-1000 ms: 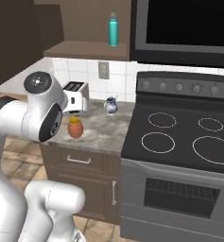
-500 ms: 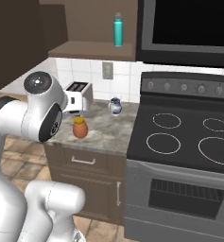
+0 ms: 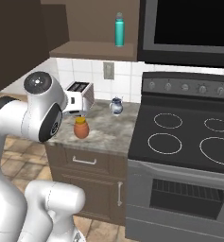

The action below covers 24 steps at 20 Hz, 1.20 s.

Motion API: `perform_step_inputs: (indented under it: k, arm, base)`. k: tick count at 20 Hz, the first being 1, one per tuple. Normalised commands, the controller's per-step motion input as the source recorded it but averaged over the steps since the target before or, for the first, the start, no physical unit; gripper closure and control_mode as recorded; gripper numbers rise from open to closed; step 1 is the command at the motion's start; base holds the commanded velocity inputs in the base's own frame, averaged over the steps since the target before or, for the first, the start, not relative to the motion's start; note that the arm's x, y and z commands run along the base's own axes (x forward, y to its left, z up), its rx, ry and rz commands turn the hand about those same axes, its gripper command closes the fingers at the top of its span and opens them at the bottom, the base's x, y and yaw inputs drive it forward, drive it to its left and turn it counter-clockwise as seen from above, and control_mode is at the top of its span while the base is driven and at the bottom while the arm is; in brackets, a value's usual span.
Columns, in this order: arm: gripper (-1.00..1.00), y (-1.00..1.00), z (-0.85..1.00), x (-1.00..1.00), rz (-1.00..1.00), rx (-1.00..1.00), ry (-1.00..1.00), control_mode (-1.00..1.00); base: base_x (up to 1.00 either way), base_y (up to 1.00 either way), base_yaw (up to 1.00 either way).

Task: Pick the bar and honey bottle from the counter and place them in the cabinets closest to them.

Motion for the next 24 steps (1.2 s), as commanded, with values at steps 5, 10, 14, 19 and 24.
perform_step_inputs:
  k: [5, 10, 14, 19, 24]
  arm:
    - [-1.00, 0.00, 0.00, 0.00, 0.00, 0.00, 0.00, 1.00]
    - [-1.00, 0.00, 0.00, 0.00, 0.00, 0.00, 0.00, 1.00]
    - [-1.00, 0.00, 0.00, 0.00, 0.00, 0.00, 0.00, 1.00]
    - [-1.00, 0.00, 0.00, 0.00, 0.00, 0.00, 0.00, 1.00]
    - [-1.00, 0.00, 0.00, 0.00, 0.00, 0.00, 0.00, 1.00]
  base:
    - [0.12, 0.12, 0.00]
    - [0.23, 0.17, 0.00]
    - [0.30, 0.22, 0.00]
    - [0.40, 0.21, 0.00]
    - [0.42, 0.21, 0.00]
